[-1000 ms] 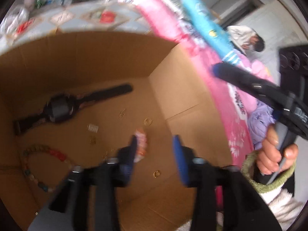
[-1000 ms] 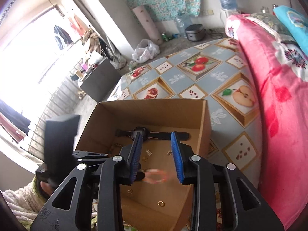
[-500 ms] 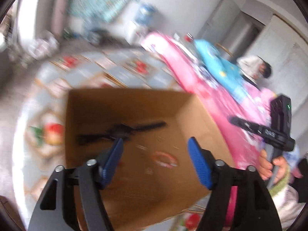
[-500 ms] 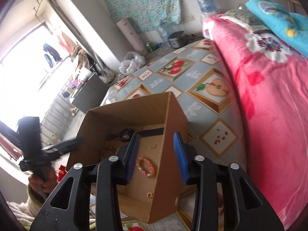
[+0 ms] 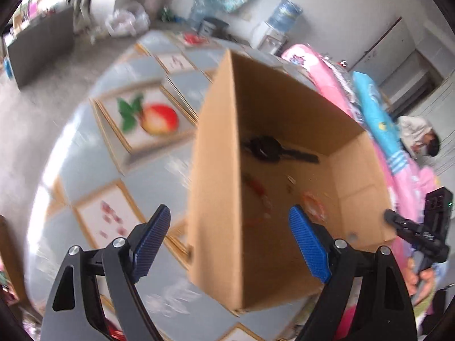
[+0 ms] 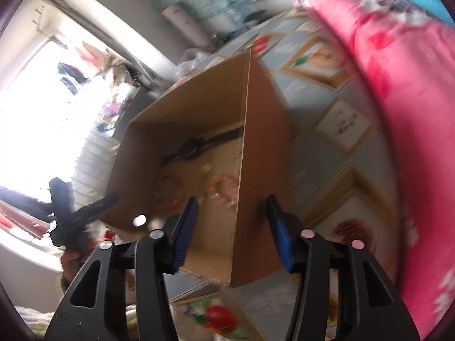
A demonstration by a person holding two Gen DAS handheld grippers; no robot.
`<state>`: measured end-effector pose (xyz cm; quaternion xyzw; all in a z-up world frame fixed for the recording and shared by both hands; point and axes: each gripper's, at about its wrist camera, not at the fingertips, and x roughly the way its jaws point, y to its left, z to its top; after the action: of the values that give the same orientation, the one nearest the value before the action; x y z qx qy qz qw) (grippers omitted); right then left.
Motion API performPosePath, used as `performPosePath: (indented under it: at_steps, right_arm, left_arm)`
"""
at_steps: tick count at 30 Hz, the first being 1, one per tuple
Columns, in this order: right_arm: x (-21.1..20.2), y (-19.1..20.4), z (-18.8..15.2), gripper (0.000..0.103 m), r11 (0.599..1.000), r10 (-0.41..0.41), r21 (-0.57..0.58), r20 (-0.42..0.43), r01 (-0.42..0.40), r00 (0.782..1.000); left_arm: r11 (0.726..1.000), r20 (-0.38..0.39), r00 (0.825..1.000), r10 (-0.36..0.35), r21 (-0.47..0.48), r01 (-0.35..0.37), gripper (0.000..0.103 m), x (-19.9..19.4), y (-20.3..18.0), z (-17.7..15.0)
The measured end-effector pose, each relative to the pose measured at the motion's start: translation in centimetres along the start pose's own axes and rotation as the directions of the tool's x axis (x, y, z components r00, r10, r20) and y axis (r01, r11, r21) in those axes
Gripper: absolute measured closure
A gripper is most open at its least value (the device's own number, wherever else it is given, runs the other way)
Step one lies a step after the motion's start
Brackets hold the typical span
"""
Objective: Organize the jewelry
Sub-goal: 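Withdraw both tools up and away from the box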
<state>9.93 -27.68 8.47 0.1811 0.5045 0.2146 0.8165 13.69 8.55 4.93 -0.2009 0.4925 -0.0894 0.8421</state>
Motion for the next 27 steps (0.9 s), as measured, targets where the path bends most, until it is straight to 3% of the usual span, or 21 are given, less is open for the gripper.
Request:
performPosePath:
  at_steps: [2,6,11,20,25,27]
  right_arm:
    - [-0.1,0.2,-0.1,0.056,1.0,-0.005,0.012,-0.003,0.005,1.0]
    - [-0.5,0.6,-0.7,0.058,1.0,-0.017,0.02,-0.006,0.018,1.0]
    - [-1.7,0.5,-2.3,0.058,0.998,-0.047,0.043,0.012,0.046,0.999]
    - [-3.6,0.9,-6.1,0.056,0.996,-0.078,0.052,0.042,0.075,0.996]
    - [-3.9,1.5,-7.2,0.053,0.994,-0.105,0.039,0.069,0.102,0.992]
    - [-4.6,2.0,-7.7,0.045,0.991,-0.134,0.035,0.099,0.131,0.986]
  left_arm:
    - [0.998,-0.023,0.998,-0.066,0.003,0.066,0.019,0.1,-0.7,-0.8]
    - [0.996,0.011,0.999,0.041,0.075,-0.042,0.02,-0.3,-2.3,-2.2]
    - [0.999,-0.003,1.0,-0.017,0.046,0.018,0.02,-1.3,-2.4,-4.3]
    - [0.998,0.0,0.999,-0.036,0.047,0.036,0.02,-2.8,-2.9,-8.0]
    - [0.996,0.054,0.998,-0.033,0.083,0.028,0.019,-3.5,-2.9,-9.0]
    - [0.996,0.1,0.995,-0.006,0.086,-0.003,0.018,-4.5,-3.1,-9.5]
